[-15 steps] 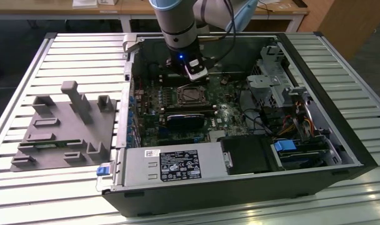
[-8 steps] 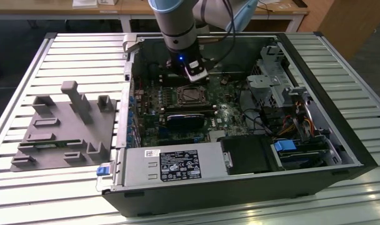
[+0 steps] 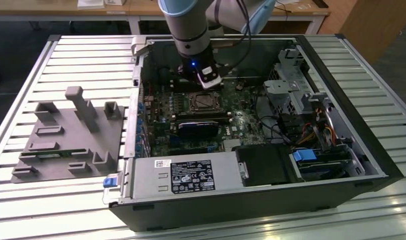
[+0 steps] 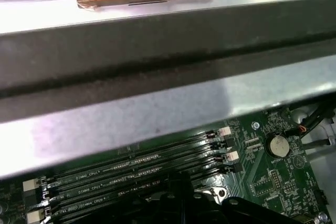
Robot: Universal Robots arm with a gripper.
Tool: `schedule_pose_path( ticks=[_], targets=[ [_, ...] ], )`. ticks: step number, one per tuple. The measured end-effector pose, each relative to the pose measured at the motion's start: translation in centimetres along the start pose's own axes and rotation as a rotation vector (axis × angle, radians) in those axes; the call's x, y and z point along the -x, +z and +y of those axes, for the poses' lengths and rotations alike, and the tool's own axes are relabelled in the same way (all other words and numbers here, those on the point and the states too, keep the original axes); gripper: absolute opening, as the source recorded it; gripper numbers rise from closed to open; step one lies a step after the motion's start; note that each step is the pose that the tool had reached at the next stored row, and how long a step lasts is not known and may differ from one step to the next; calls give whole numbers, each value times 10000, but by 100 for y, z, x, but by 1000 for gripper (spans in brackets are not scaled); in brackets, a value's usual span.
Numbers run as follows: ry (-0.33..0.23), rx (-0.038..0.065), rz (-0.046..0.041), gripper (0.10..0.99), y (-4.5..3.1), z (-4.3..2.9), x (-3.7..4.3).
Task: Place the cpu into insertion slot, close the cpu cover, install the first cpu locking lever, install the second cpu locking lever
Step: 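Install the first cpu locking lever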
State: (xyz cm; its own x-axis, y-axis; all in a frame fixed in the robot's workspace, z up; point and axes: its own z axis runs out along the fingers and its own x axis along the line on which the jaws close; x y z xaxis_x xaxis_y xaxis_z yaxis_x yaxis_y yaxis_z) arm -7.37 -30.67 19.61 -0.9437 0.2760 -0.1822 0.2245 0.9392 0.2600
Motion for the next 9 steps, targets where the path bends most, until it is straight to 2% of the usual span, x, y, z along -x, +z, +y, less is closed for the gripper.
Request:
schedule_pose_path(
  ticks=[9],
  targets=[
    [-2,-1,-5,106,37,-46,2]
  ],
)
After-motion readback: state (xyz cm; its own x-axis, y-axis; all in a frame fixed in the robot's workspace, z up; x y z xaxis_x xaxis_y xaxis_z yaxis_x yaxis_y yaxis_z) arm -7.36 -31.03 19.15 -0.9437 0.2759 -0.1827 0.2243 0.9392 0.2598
